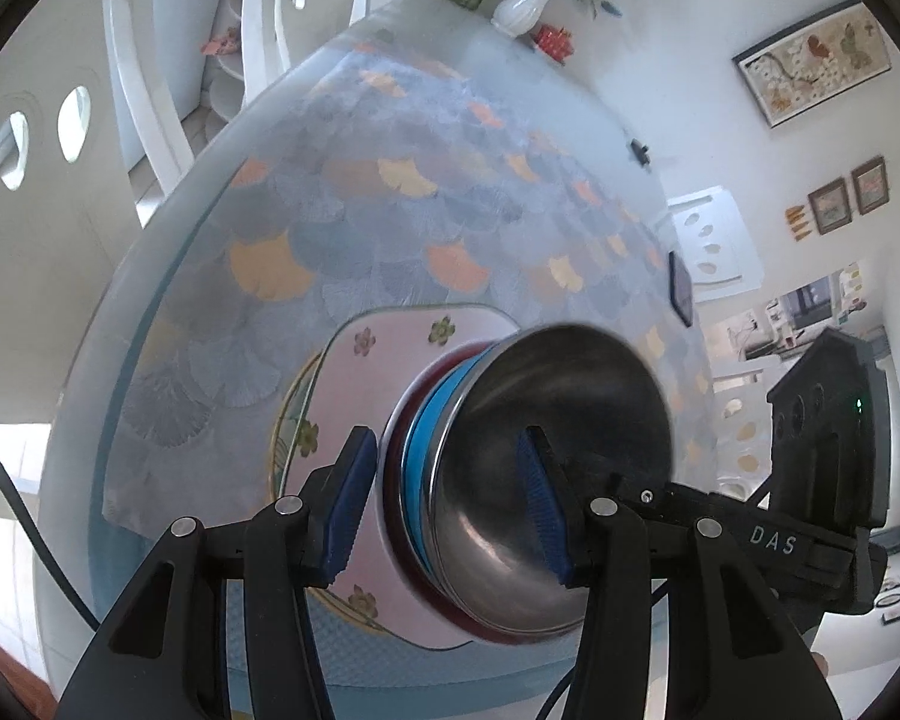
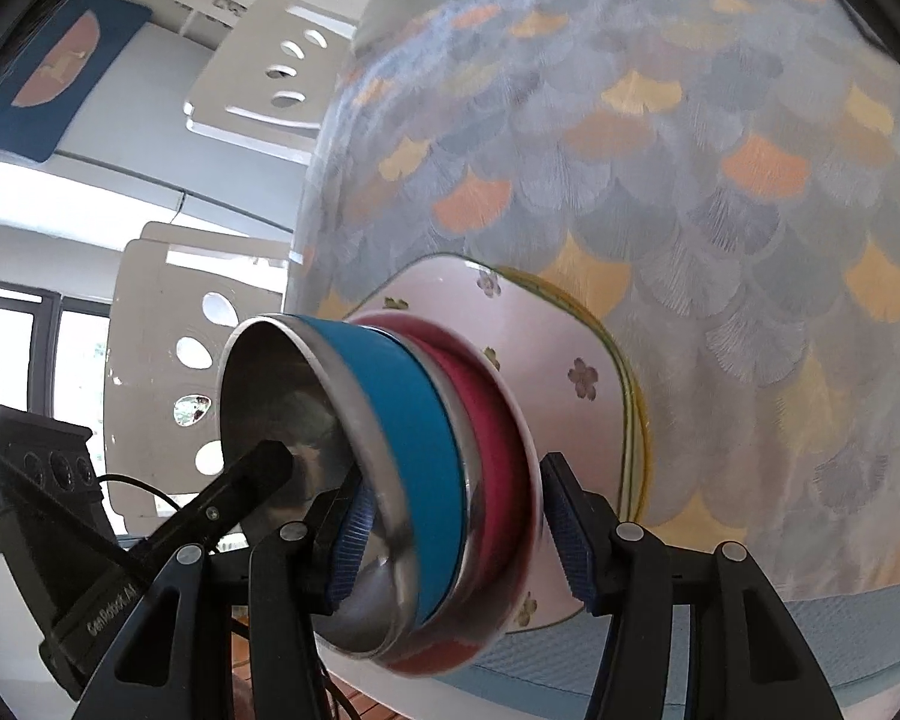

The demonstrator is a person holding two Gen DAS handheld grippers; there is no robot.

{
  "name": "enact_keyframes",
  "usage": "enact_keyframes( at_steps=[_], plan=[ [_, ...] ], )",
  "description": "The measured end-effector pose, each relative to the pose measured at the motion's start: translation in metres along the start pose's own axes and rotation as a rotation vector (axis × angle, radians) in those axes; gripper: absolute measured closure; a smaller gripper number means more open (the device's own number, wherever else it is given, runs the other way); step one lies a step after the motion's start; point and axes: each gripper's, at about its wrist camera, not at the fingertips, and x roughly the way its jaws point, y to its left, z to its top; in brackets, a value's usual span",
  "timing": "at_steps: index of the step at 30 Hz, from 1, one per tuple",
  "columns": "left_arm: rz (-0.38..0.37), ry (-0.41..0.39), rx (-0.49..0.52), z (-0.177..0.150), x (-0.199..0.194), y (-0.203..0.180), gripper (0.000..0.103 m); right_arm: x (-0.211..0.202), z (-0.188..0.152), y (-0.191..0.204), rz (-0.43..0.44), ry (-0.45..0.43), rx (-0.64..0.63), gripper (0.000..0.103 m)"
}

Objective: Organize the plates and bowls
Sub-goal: 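Lift the bowl stack with the right gripper and carry it onto the plates, then open the right gripper and release the bowls onto the plate stack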

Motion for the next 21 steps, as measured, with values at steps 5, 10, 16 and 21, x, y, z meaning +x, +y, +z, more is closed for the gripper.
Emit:
enact_keyframes(
  at_steps=[5,10,16,21],
  plan=[
    [0.027,-0.1,0.076,0.009,-0.036,-0.015,0.058,-0.025,-0.007,0.015,-0.055,-0.078,-0.051,0.05],
    [0.112,-0.222,0.216,0.009,-0.076,-0.053,0.057,-0.065,-0.026,0.044,-0.151,-0.207,-0.14,0.049],
    [0.19,-0.321,0.275,0.01,-0.113,-0.095,0.055,-0.115,-0.049,0.081,-0.247,-0.366,-0.181,0.048],
    [0.214,-0.365,0.33,0.001,-0.13,-0.128,0.049,-0.164,-0.065,0.087,-0.372,-0.543,-0.205,0.041]
  ],
)
